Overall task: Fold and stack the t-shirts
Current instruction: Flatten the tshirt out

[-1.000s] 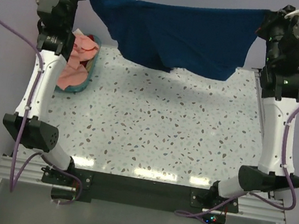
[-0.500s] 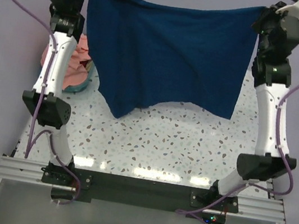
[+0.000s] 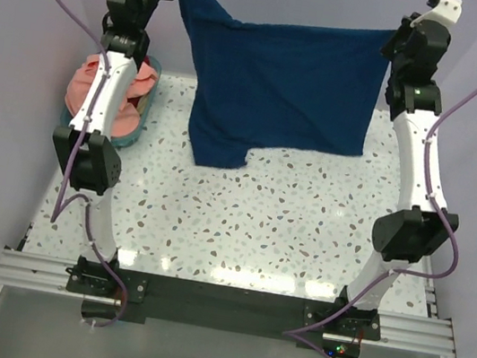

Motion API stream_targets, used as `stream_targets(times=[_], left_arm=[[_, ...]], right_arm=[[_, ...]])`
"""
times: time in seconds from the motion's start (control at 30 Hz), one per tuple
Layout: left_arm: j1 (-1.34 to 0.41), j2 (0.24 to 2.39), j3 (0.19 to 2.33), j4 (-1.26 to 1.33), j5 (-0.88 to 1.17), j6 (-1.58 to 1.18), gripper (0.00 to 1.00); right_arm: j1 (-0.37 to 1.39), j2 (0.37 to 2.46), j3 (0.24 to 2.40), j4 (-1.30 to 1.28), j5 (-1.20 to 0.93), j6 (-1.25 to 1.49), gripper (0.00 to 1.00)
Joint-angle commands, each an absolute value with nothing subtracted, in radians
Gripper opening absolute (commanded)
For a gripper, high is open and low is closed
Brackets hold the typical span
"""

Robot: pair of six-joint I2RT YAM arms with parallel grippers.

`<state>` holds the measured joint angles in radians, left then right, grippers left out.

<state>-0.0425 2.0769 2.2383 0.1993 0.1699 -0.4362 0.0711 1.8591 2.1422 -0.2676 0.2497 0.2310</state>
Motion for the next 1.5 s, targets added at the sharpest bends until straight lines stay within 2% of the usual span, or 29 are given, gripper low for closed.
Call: stream_targets(times=[0.0,0.27,0.4,0.6,0.77,1.0,1.03,1.07,1.1,1.13,1.17,1.2,1.23,1.3,1.37,1.47], left_arm=[[-0.044,1.930,2.200,0.370,0.183,-0.446,0.00],[-0.043,1.721,2.045,0.373,0.183,-0.324,0.00],[-0.043,1.600,1.997,0.383,0.157,-0.246,0.00],[-0.043,1.557,2.031,0.423,0.173,-0.183,0.00],[-0.043,1.675,2.155,0.417,0.242,-0.239,0.00],[-0.043,2.175,2.381,0.308,0.304,-0.382,0.00],[-0.043,2.218,2.387,0.307,0.307,-0.388,0.02],[-0.043,2.258,2.385,0.304,0.314,-0.408,0.09],[-0.043,2.325,2.385,0.295,0.336,-0.411,0.19],[-0.043,2.350,2.382,0.276,0.350,-0.411,0.40],[-0.044,2.365,2.352,0.273,0.363,-0.416,0.52],[-0.046,2.376,2.323,0.272,0.373,-0.414,0.62],[-0.048,2.373,2.274,0.253,0.373,-0.410,0.74],[-0.051,2.356,2.238,0.215,0.370,-0.390,0.82],[-0.057,2.333,2.192,0.137,0.354,-0.382,0.85],[-0.074,2.269,2.096,0.051,0.353,-0.376,0.86]], right_arm=[[0.064,1.708,2.140,-0.134,0.291,0.222,0.00],[0.064,1.470,1.878,0.090,0.310,0.176,0.00],[0.064,1.390,1.844,0.114,0.316,0.149,0.00],[0.066,1.335,1.882,0.057,0.348,0.155,0.00],[0.063,1.382,1.907,-0.029,0.399,0.202,0.00],[0.003,1.610,1.798,-0.112,0.383,0.316,0.00],[0.003,1.681,1.784,-0.118,0.368,0.331,0.00],[0.000,1.712,1.764,-0.126,0.368,0.350,0.00],[-0.026,1.748,1.756,-0.141,0.364,0.360,0.00],[-0.032,1.776,1.752,-0.146,0.350,0.370,0.00],[-0.032,1.836,1.752,-0.164,0.325,0.377,0.05],[-0.035,1.862,1.761,-0.182,0.315,0.379,0.21],[-0.035,1.887,1.773,-0.199,0.305,0.379,0.50],[-0.034,1.948,1.801,-0.244,0.273,0.376,0.74],[-0.035,1.968,1.801,-0.258,0.244,0.364,0.93],[-0.032,1.965,1.770,-0.273,0.192,0.359,0.95]])
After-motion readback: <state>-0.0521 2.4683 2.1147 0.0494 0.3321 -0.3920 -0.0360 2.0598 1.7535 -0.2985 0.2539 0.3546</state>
